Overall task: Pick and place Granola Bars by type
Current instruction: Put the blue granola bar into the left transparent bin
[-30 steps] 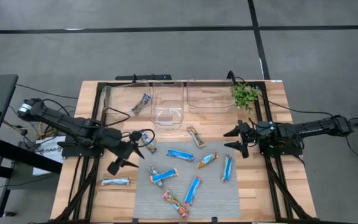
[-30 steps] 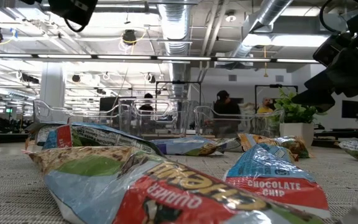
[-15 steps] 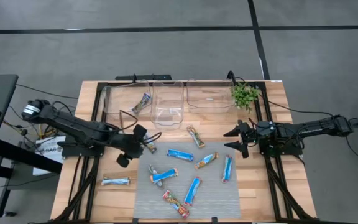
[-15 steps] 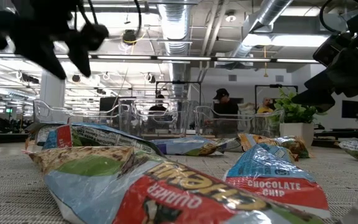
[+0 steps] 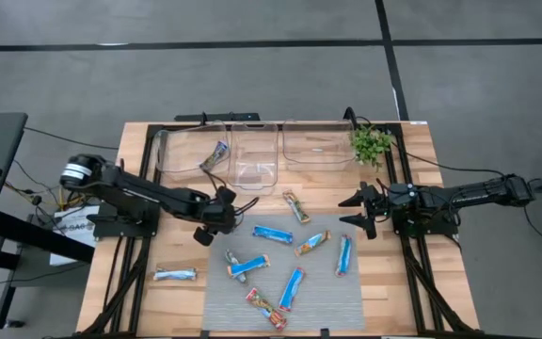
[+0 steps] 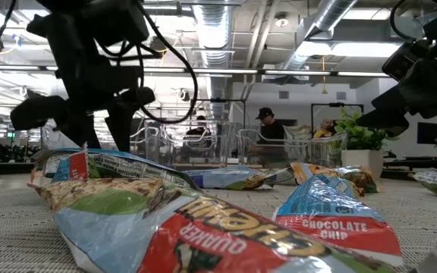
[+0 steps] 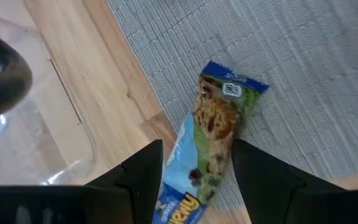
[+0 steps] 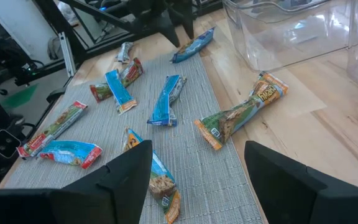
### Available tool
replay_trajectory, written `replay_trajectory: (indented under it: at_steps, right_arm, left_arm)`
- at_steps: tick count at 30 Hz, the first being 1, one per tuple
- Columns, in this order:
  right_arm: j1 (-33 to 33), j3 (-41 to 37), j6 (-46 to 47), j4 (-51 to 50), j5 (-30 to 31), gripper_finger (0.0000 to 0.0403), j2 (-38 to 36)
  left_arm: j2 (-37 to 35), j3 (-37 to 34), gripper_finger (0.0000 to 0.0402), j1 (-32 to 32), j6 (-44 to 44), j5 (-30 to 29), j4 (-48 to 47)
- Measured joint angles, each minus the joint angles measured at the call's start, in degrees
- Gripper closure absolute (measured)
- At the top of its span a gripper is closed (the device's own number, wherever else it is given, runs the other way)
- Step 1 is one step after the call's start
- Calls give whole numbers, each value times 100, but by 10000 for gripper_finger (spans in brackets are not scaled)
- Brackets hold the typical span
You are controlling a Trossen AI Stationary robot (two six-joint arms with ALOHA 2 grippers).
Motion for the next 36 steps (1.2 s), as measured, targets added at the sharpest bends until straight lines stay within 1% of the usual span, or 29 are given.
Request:
replay_trajectory:
  at_steps: [3,9,14,19,22,27,30,33,36]
  right_arm:
    - [-1,1,0,2,0,154,0]
    - [-1,-1,0,2,0,154,0]
    - [1,-1,0,17,2,154,0]
    - [-1,-1,0,20,2,154,0]
    - [0,-1,0,21,2,154,0]
    - [-1,-1,-2,22,2,154,0]
    - [0,-1,0,24,1,154,0]
    - [-1,-1,0,24,1,154,0]
    - [-1,-1,0,24,0,154,0]
  left_arm:
    - [117,0,217,48,97,23,65]
    - [284,-6,217,73,215,253,88]
    - [567,22,217,73,222,366,176]
    - [631,22,221,73,224,305,180]
    - [574,15,245,71,227,300,164]
    - [496,-7,308,71,222,359,73]
    - [452,-13,337,78,200,343,42]
    - [311,-15,352,78,19,284,40]
    - [-33,-15,353,78,-187,233,52]
